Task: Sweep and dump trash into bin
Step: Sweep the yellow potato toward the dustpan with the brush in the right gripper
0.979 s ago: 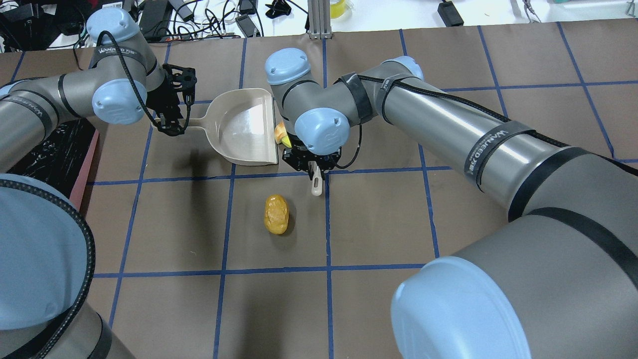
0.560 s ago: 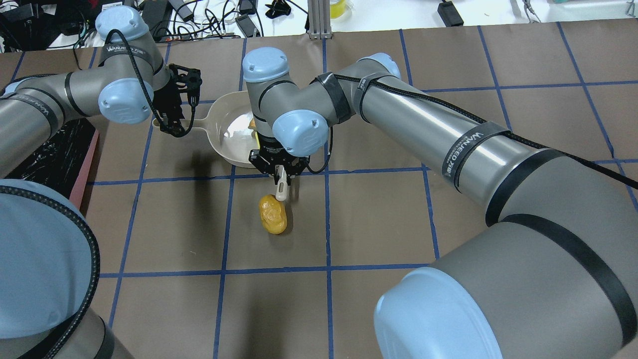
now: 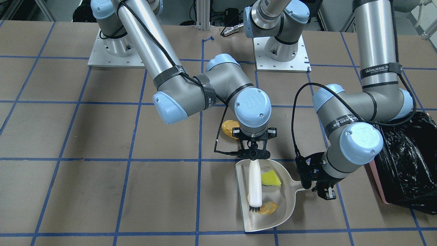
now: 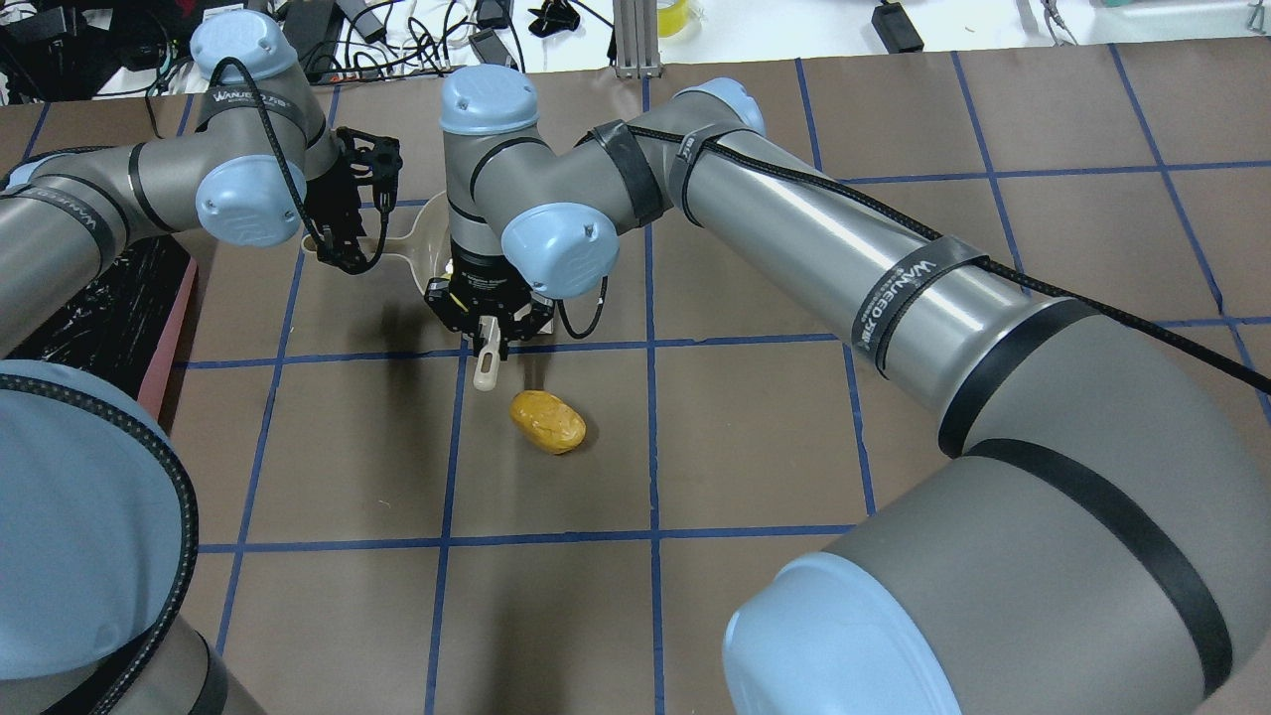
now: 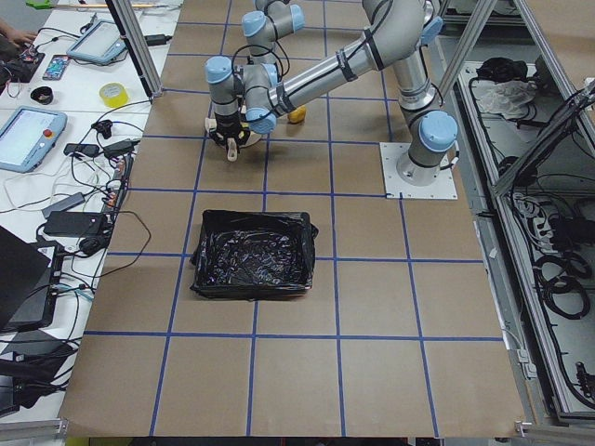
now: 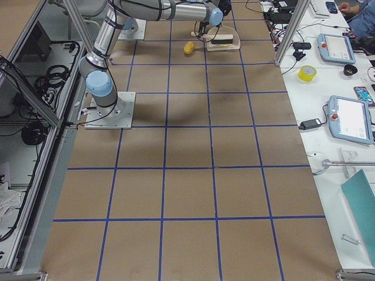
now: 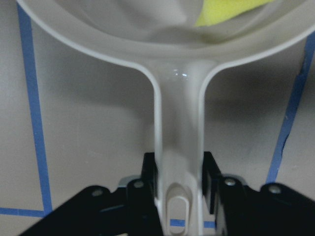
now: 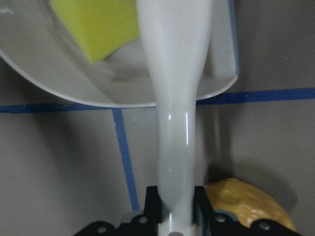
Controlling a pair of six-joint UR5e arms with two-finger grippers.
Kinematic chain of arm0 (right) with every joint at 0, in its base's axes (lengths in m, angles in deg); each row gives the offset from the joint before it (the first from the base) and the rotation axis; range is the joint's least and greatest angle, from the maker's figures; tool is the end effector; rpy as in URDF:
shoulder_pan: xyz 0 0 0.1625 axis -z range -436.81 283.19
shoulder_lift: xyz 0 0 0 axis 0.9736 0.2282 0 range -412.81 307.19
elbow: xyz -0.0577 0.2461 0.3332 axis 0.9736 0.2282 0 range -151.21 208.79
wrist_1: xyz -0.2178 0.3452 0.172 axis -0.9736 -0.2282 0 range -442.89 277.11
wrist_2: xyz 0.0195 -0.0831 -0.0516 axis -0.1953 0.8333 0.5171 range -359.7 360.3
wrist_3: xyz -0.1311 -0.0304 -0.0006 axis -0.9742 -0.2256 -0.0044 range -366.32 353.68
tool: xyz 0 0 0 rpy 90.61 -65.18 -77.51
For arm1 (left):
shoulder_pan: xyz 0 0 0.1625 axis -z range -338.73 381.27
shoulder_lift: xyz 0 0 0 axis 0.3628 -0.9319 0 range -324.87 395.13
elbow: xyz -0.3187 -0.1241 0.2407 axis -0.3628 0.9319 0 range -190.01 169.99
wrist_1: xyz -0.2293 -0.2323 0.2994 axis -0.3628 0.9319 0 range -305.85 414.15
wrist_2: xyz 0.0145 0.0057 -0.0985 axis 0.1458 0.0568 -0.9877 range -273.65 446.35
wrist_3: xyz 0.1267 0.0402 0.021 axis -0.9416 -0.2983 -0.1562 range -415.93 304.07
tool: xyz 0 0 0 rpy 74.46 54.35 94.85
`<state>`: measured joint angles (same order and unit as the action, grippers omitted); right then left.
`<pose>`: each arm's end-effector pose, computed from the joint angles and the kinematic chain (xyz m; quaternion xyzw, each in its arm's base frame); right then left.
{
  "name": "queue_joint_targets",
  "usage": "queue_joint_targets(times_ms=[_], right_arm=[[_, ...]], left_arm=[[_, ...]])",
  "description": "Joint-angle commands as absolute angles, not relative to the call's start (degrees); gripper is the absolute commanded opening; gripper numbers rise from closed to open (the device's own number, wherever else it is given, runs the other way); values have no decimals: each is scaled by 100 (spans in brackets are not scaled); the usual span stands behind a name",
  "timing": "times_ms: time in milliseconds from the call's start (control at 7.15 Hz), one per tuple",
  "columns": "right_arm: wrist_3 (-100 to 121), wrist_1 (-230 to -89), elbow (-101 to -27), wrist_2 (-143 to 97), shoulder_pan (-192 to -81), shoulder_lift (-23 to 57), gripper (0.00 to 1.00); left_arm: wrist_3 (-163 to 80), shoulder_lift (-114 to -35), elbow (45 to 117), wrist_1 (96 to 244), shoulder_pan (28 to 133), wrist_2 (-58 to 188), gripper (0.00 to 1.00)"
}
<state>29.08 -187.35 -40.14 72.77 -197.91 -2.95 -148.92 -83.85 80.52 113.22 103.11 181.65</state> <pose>0.5403 -0.5593 0.2084 0.0432 0.9866 0.1166 0.1056 -0.0241 -0.6836 0.1887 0.6733 0.7379 0.0279 0.0388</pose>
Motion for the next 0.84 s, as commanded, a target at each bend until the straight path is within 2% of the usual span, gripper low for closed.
queue_joint_targets(times_ms=[0, 280, 420, 699], right_arm=[[2763, -17719, -3907, 7585, -19732, 68, 0], [2603, -16486, -4003, 8036, -19398, 806, 0], [2690, -15897, -4142, 8019, -19362, 1088, 0], [3345, -15897, -5288, 7923, -19405, 1807, 0]], left_arm=[[-15188, -8317, 8069, 11321, 10170, 18171, 6], [-15348, -8212, 8113, 11365, 9828, 18137, 5], [-15445, -8063, 8391, 11374, 9722, 18171, 5], [-15533, -7485, 9181, 11313, 9677, 18520, 2]])
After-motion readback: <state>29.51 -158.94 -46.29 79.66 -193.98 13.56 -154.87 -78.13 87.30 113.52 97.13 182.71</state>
